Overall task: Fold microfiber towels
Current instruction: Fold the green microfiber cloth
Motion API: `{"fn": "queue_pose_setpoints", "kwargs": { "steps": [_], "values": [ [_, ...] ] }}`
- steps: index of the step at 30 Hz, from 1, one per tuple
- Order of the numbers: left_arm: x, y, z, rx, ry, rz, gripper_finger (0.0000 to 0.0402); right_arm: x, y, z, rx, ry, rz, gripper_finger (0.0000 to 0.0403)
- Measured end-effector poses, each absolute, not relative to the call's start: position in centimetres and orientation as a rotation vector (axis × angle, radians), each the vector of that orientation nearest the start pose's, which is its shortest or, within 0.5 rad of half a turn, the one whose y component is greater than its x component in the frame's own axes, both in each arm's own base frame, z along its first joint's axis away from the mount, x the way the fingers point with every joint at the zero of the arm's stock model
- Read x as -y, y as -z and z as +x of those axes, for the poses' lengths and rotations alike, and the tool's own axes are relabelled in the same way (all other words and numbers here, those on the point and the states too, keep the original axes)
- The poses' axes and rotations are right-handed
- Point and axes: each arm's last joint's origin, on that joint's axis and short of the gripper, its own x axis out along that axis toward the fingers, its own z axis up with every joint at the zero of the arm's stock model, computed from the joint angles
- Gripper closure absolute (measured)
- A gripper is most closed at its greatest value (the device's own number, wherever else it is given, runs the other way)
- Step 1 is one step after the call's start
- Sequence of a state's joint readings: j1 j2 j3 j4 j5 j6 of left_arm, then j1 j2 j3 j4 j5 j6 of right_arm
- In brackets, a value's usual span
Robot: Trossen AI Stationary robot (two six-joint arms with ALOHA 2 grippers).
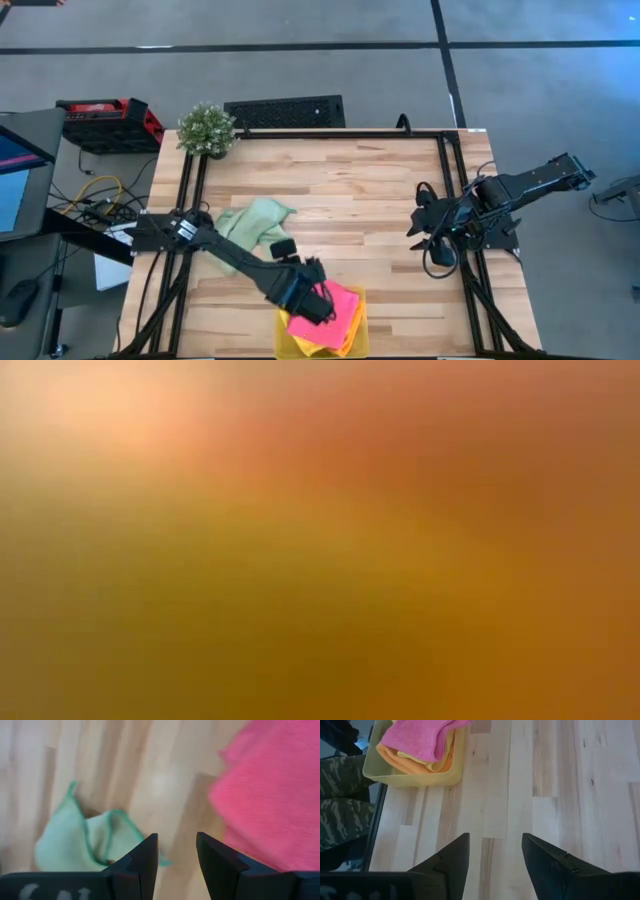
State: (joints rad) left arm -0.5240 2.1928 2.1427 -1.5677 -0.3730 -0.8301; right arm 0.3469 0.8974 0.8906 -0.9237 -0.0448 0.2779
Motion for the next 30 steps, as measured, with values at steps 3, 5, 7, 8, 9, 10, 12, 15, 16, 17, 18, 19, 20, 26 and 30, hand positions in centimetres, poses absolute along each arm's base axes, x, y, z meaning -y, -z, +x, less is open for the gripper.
{"fn": "queue_pose_setpoints", "kwargs": {
  "steps": [3, 5, 7, 8, 9, 10, 12, 15, 16, 17, 18, 19, 20, 26, 30],
  "values": [
    [18.1, -26.1, 37.2, -1.390, -0.507, 0.049, 0.0273, -5.5, -29.1, 14.9, -0.966, -0.231, 0.111, 0.0198],
    [16.8, -25.5, 37.5, -1.421, -0.519, 0.070, 0.0274, -5.5, -29.0, 14.9, -0.966, -0.240, 0.094, 0.0198],
    [15.4, -25.3, 37.7, -1.444, -0.533, 0.081, 0.0274, -5.5, -29.0, 14.9, -0.965, -0.245, 0.082, 0.0198],
    [14.8, -25.0, 37.8, -1.459, -0.538, 0.091, 0.0274, -5.5, -29.0, 14.9, -0.965, -0.248, 0.077, 0.0198],
    [14.1, -24.7, 37.8, -1.479, -0.544, 0.100, 0.0274, -5.5, -29.0, 14.9, -0.966, -0.249, 0.073, 0.0198],
    [13.5, -24.4, 37.7, -1.500, -0.553, 0.109, 0.0274, -5.5, -29.0, 14.9, -0.966, -0.250, 0.073, 0.0198],
    [12.2, -24.0, 37.3, -1.527, -0.580, 0.109, 0.0274, -5.5, -29.0, 14.9, -0.968, -0.249, 0.072, 0.0198],
    [10.2, -23.8, 35.9, -1.568, -0.635, 0.095, 0.0274, -5.5, -29.0, 14.9, -0.969, -0.250, 0.072, 0.0198],
    [9.5, -23.8, 35.3, -1.573, -0.660, 0.081, 0.0274, -5.5, -29.0, 14.9, -0.970, -0.250, 0.072, 0.0198],
    [8.9, -23.8, 34.7, -1.576, -0.686, 0.063, 0.0274, -5.5, -29.0, 14.9, -0.970, -0.249, 0.072, 0.0198],
    [8.2, -23.8, 34.1, -1.581, -0.717, 0.043, 0.0274, -5.5, -29.0, 14.9, -0.971, -0.249, 0.072, 0.0198],
    [7.6, -23.8, 33.5, -1.584, -0.745, 0.025, 0.0274, -5.5, -29.0, 14.9, -0.972, -0.249, 0.072, 0.0198],
    [7.0, -23.8, 33.0, -1.578, -0.771, 0.001, 0.0274, -5.5, -29.0, 14.9, -0.972, -0.249, 0.072, 0.0198],
    [3.1, -22.8, 31.0, -1.522, -0.967, -0.200, 0.0274, -5.5, -29.0, 14.9, -0.968, -0.248, 0.072, 0.0198],
    [0.7, -20.4, 30.8, -1.535, -0.994, -0.241, 0.0274, -5.4, -29.0, 15.0, -0.962, -0.220, 0.060, 0.0198]
  ]
}}
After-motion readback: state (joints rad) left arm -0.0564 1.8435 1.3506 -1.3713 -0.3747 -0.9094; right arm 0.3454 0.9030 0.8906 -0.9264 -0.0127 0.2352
